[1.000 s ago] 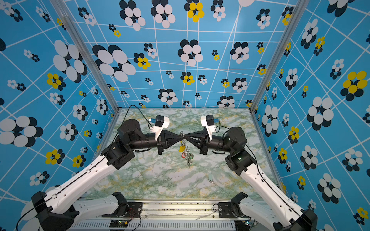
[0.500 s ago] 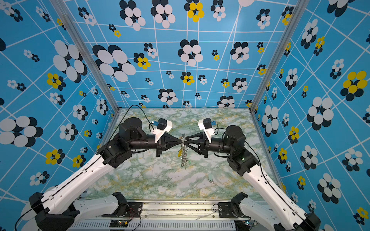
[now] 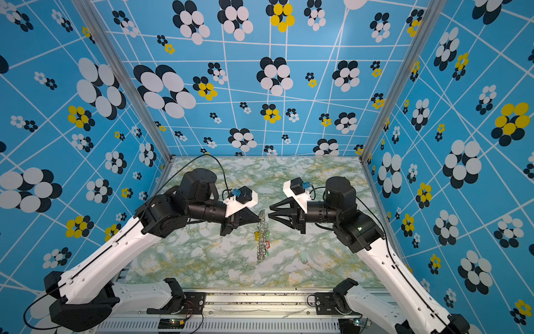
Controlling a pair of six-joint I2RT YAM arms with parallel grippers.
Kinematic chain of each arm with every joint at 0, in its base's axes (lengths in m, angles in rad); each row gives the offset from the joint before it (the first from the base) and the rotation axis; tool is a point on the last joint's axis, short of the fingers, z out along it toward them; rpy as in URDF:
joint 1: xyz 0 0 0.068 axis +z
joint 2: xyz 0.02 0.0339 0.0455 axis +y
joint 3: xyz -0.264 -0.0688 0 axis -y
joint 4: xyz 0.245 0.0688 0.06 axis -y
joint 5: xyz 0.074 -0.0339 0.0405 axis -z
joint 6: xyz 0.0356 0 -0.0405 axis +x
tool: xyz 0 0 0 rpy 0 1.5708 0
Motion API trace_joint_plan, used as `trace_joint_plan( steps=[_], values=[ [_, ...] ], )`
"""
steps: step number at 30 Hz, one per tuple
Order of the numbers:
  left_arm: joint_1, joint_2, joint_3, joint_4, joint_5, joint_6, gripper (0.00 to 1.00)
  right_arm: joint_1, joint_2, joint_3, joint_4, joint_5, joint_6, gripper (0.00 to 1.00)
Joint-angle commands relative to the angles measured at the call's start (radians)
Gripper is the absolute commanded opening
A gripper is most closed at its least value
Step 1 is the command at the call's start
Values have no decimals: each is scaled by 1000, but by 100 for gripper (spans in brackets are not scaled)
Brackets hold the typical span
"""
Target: Put the keys on the keyring
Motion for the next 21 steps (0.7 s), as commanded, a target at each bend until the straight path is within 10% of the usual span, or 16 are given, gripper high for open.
trace_joint_plan(
  steps=[1,21],
  values=[
    [-5,1,47,-5,-7,39,0,23,-1,24,-31,-39,-20,30],
    [-9,25,78,8,13,41,0,70,31,-11,45,-17,20,23]
  ],
)
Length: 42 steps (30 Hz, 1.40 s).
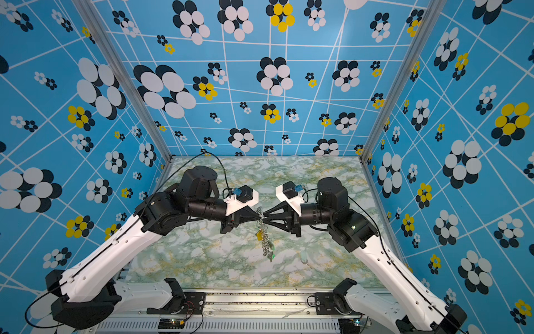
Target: Put the keys on the keyring
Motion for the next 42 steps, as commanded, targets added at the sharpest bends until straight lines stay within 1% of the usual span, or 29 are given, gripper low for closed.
trace_joint_plan(
  steps=[1,7,21,30,32,35,37,39,42],
  values=[
    [-9,-2,36,22,20,11,0,8,8,-9,22,-4,14,23],
    [-9,-6,32,30,24,6,0,11,12,-15,15,8,14,22],
    [-10,-23,11,54,21,-10,0,20,23,-4,10,29,33,0],
    [-10,-49,-37,107,-19,-48,0,20,6,-3,65,42,91,0],
    [-10,-63,-53,123,-39,-58,15,19,-3,-4,79,54,100,0],
    [-4,-91,-83,152,-74,-76,35,11,-16,-13,99,67,119,0],
    [9,-118,-115,194,-86,-105,42,-4,-27,-31,145,60,154,0],
    [28,-151,-157,264,-83,-154,48,-26,-38,-60,225,45,216,0],
    [49,-193,-223,385,-68,-231,52,-71,-46,-116,404,7,350,0]
  ],
)
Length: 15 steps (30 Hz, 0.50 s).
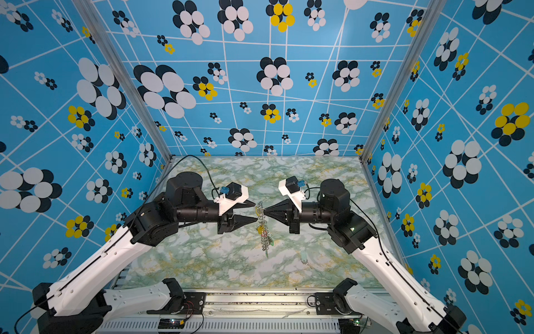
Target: Put the keys on the keyring
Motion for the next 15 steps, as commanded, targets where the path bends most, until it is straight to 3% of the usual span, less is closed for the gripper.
trace_joint_plan(
  steps=[1,7,12,15],
  values=[
    [20,-45,-59,184,0,-104,52,-40,-19,-51,283,-51,194,0],
    [39,-62,-139,394,16,-216,50,-62,2,-130,641,-77,414,0],
    [50,-44,-148,472,46,-251,44,-70,67,-183,1012,-70,638,0],
    [53,-35,-135,467,59,-251,35,-72,87,-185,1067,-71,674,0]
  ],
)
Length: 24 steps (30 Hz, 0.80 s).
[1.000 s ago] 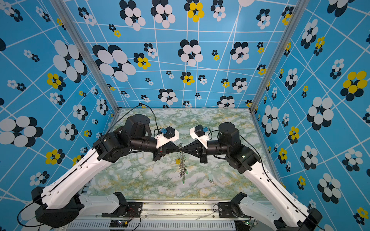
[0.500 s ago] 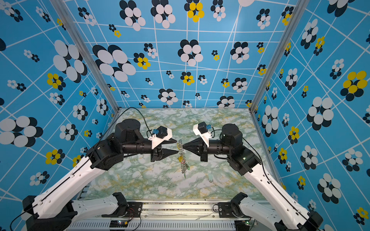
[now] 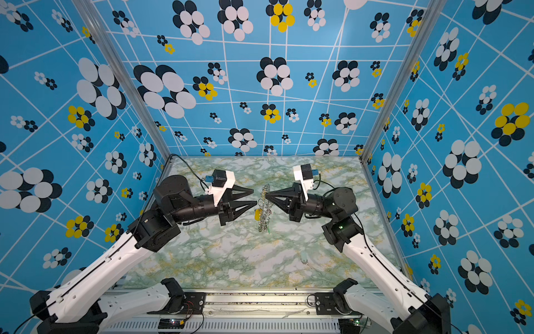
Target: Put the keys on the keyring
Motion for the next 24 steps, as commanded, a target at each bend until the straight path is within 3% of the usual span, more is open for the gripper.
trace_joint_plan(
  steps=[1,8,19,24],
  values=[
    [11,7,10,67,38,-30,33,-5,7,3,235,-19,118,0],
    [10,35,12,93,59,-53,23,-6,14,16,206,-37,103,0],
    [11,83,35,126,114,-82,20,2,-9,28,70,-53,12,0],
    [11,94,42,127,117,-86,9,3,-7,29,65,-56,7,0]
  ],
)
